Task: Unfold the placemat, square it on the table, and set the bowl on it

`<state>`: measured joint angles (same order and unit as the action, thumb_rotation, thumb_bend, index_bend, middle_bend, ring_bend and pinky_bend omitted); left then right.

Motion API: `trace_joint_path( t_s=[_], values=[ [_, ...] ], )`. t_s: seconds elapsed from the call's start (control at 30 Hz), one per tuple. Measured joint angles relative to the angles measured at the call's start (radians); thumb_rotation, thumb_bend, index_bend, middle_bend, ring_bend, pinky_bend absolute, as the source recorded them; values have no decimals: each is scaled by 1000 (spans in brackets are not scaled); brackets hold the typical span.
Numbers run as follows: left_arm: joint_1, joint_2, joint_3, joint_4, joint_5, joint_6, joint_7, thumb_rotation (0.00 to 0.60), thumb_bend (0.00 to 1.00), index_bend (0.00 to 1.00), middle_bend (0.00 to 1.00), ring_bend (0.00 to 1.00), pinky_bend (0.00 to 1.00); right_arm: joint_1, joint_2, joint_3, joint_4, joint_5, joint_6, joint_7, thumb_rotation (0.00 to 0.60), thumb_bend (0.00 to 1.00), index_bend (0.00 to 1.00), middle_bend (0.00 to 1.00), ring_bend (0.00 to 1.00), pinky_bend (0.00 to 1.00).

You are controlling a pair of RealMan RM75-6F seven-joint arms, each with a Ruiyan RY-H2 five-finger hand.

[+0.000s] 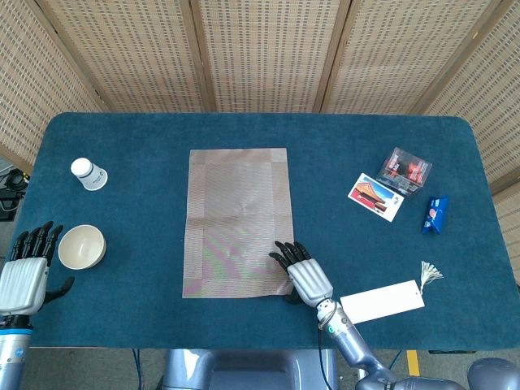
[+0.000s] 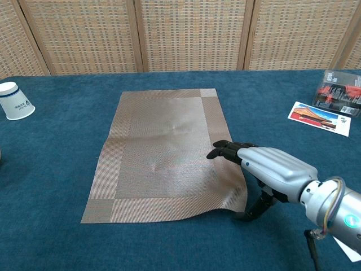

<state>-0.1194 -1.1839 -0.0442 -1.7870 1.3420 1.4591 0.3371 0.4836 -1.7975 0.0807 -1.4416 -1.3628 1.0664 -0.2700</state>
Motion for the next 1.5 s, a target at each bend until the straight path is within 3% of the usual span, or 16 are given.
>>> trace_joint_path(
  t_s=[0.47, 1.07, 1.27, 1.5],
  values=[
    [1, -2, 0, -1, 1, -8, -2, 600, 242, 38, 0, 0, 0, -1, -58, 21, 36, -7, 40, 51, 600, 443, 190, 0, 0, 0],
    [3, -1, -6, -7, -7, -11, -6, 600, 249, 52, 0, 0, 0, 1, -125, 23, 98, -20, 66, 78, 600, 382, 544, 0, 0, 0],
    [2, 0, -7, -8, -13, -18, -6, 600, 250, 54, 0, 0, 0, -2, -143, 22, 126, -22, 70, 101, 600, 385, 551, 0, 0, 0],
    [1, 0, -6, -9, -11, -20, -6, 600, 250, 60, 0, 0, 0, -5, -146, 25, 133, -17, 69, 106, 600, 531, 546, 0, 0, 0]
  ],
)
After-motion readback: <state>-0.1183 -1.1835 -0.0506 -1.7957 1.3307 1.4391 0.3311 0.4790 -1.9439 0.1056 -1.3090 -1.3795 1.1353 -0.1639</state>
